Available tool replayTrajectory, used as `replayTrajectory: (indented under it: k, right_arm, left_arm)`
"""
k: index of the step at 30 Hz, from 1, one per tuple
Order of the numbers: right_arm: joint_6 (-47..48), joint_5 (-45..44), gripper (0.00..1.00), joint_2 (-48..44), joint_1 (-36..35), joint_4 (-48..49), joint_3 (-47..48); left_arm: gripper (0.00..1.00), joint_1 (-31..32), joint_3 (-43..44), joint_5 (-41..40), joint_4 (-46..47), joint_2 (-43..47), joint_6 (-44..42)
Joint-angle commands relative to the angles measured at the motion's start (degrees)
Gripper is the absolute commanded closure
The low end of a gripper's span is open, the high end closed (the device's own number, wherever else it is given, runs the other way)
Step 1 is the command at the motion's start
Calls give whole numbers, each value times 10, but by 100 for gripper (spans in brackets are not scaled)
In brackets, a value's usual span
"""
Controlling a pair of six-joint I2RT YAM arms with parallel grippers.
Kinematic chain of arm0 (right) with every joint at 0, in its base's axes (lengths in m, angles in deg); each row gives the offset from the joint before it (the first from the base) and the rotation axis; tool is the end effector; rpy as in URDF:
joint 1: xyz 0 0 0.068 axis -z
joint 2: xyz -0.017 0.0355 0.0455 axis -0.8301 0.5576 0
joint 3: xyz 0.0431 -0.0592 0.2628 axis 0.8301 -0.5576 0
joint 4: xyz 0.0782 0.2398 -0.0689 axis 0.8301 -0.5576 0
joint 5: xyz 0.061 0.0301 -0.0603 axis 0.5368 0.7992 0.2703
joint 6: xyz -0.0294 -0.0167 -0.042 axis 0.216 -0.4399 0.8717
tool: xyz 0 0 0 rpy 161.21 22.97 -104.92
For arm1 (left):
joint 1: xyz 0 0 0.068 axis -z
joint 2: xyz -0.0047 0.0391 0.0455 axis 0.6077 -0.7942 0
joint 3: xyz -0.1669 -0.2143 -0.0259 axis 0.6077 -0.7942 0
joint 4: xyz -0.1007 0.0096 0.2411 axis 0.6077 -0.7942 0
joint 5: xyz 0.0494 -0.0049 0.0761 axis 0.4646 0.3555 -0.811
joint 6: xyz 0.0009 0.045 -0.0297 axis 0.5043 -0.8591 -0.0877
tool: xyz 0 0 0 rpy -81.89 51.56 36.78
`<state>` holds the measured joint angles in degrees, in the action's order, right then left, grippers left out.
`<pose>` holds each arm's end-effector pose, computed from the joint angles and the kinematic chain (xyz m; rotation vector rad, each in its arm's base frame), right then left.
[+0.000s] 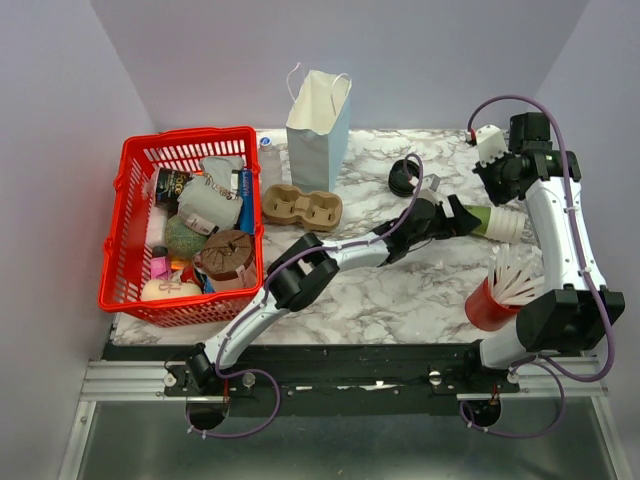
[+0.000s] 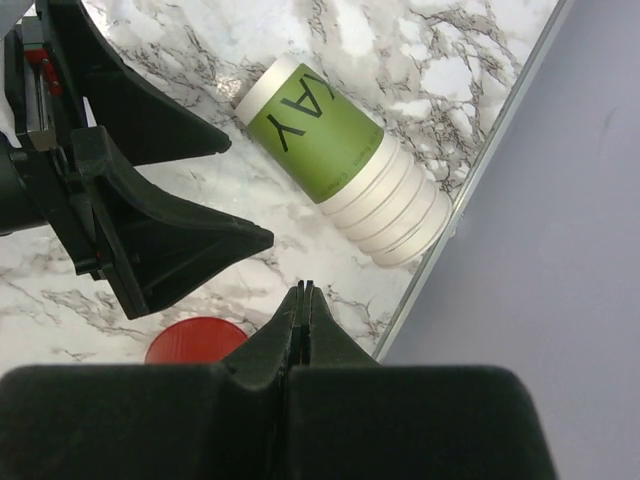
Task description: Pack the takeout coffee
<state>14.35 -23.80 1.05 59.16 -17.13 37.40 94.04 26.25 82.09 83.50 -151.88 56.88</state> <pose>0.2983 -0.0150 0.3752 -0.6812 2.4545 -0.2240 0.3229 -0.4909 0.1679 -0.0386 1.9306 -1.4738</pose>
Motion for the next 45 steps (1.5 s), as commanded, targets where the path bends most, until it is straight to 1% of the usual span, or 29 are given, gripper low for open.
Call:
replayTrajectory:
  k: [1, 2, 3, 4, 5, 6, 8, 10, 11, 13, 15, 16, 17, 19, 20, 21, 22, 23, 26, 27, 29, 32, 33, 34, 38, 39, 42, 44, 45]
  right_arm:
    - [-14, -38, 99, 6, -3, 14, -8]
    - [-20, -50, 97, 12, -3, 18, -7]
    - [-26, -67, 90, 16, -3, 20, -5]
    - [-29, -88, 82, 20, -2, 23, -5]
    - [-32, -94, 69, 24, -1, 29, -2]
    - [-34, -97, 66, 32, 3, 31, 4]
    - [-49, -92, 62, 47, 6, 29, 23]
    - [-59, -82, 60, 68, 7, 25, 62]
    - [-68, -69, 59, 72, 7, 24, 73]
    - [-76, -39, 58, 86, 7, 20, 105]
    - [-80, -18, 57, 93, 7, 14, 121]
    - [-82, 4, 57, 98, 7, 14, 134]
    - [-84, 35, 55, 99, 7, 8, 143]
    - [-89, 64, 54, 101, 7, 7, 161]
    - [-93, 79, 53, 99, 7, 13, 163]
    - [-96, 86, 52, 100, 7, 14, 166]
    - [-97, 90, 51, 102, 7, 14, 170]
    - [-97, 94, 50, 104, 7, 14, 175]
    - [-93, 91, 48, 98, 7, 15, 173]
    - [-93, 87, 48, 92, 7, 16, 170]
    - [-92, 71, 47, 83, 7, 18, 163]
    - [-96, 56, 47, 62, 8, 19, 145]
    - [-100, 56, 46, 56, 10, 21, 138]
    - [-105, 59, 46, 47, 11, 20, 136]
    - [-135, 70, 44, 31, 15, 22, 141]
    - [-140, 72, 44, 28, 17, 23, 144]
    - [-163, 90, 41, 26, 29, 21, 173]
    - [-173, 111, 41, 25, 33, 15, 196]
    - [-175, 118, 41, 23, 35, 14, 201]
  left_arm:
    - [2, -21, -2, -12, 4, -5, -3]
    - [2, -22, -3, -9, 5, -3, -6]
    - [2, -23, -5, -8, 8, -1, -8]
    - [2, -24, -7, 11, 18, 2, -14]
    - [2, -25, -9, 22, 25, 10, -29]
    - [2, -27, -18, 32, 33, 16, -41]
    - [2, -34, -28, 77, 53, 32, -56]
    - [2, -47, -52, 105, 60, 47, -78]
    - [2, -52, -61, 128, 56, 64, -88]
    - [3, -66, -84, 152, 39, 80, -127]
    - [5, -73, -104, 197, 21, 105, -168]
    - [5, -77, -117, 213, 5, 117, -230]
    - [5, -78, -131, 224, 1, 130, -263]
    - [4, -78, -191, 245, -7, 180, -345]
    - [2, -77, -210, 250, -13, 207, -422]
    - [2, -75, -229, 262, -20, 217, -455]
    - [2, -74, -231, 282, -46, 222, -484]
    - [2, -72, -231, 293, -57, 228, -546]
    - [2, -69, -227, 321, -84, 228, -629]
    - [2, -66, -220, 317, -86, 223, -672]
    - [2, -63, -200, 308, -87, 214, -698]
    - [1, -61, -124, 313, -96, 168, -731]
    - [1, -59, -75, 315, -102, 136, -740]
    - [1, -56, -51, 315, -107, 120, -758]
    - [1, -52, 61, 322, -114, 43, -781]
    - [1, -52, 117, 332, -126, 8, -785]
    - [1, -49, 201, 341, -158, -52, -799]
    - [1, -45, 235, 347, -181, -72, -808]
    - [1, -44, 267, 348, -182, -90, -812]
